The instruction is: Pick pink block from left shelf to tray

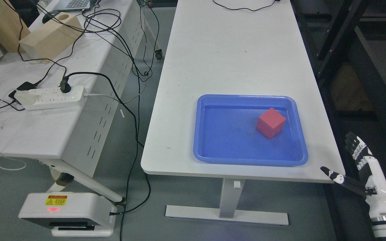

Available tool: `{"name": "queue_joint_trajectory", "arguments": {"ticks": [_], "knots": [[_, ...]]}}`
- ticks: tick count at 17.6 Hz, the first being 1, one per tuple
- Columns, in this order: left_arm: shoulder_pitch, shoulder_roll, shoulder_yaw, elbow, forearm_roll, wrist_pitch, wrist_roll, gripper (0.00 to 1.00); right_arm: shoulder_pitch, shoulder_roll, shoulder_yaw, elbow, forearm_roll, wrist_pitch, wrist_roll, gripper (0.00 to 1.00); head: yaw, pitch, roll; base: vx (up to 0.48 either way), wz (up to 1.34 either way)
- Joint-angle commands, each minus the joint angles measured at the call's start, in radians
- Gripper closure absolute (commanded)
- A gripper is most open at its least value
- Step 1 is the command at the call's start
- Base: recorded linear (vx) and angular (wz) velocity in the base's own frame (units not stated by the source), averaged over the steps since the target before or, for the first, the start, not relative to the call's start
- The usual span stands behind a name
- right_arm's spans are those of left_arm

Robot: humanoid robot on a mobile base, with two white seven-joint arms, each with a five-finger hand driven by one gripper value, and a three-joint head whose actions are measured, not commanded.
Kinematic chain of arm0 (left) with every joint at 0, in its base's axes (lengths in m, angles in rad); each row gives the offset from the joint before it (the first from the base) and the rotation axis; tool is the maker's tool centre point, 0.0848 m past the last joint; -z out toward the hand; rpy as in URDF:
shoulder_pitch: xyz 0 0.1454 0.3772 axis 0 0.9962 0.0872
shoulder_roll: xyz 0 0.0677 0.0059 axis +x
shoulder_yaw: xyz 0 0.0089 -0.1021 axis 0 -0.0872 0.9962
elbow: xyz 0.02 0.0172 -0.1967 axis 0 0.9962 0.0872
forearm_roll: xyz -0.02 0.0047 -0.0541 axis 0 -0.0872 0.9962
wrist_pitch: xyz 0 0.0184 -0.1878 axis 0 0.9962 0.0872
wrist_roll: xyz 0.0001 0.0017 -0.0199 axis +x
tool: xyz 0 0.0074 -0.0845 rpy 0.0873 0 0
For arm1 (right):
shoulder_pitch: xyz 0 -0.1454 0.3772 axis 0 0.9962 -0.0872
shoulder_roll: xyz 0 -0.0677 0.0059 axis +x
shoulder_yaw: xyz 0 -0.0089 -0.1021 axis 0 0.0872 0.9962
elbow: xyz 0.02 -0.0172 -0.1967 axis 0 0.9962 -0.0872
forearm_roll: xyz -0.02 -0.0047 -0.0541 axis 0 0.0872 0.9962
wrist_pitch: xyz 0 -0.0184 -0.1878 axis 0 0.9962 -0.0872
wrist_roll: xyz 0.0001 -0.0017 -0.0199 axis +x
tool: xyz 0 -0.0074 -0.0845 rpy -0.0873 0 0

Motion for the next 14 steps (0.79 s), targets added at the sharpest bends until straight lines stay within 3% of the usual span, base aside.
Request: {"name": "queue_joint_trajectory", "arguments": {"ticks": [1, 14], "knots": [[0.020, 0.017, 0.000, -0.017, 0.000, 0.001, 0.000, 0.00, 0.002, 0.038, -0.045, 0.001, -0.074, 0.098, 0.010, 0.01, 0.0000, 0.000, 0.000, -0.183, -0.06], [0.020, 0.017, 0.000, -0.017, 0.000, 0.001, 0.000, 0.00, 0.025, 0.049, -0.042, 0.001, -0.097, 0.088, 0.033, 0.01, 0.0000, 0.000, 0.000, -0.098, 0.00]]}}
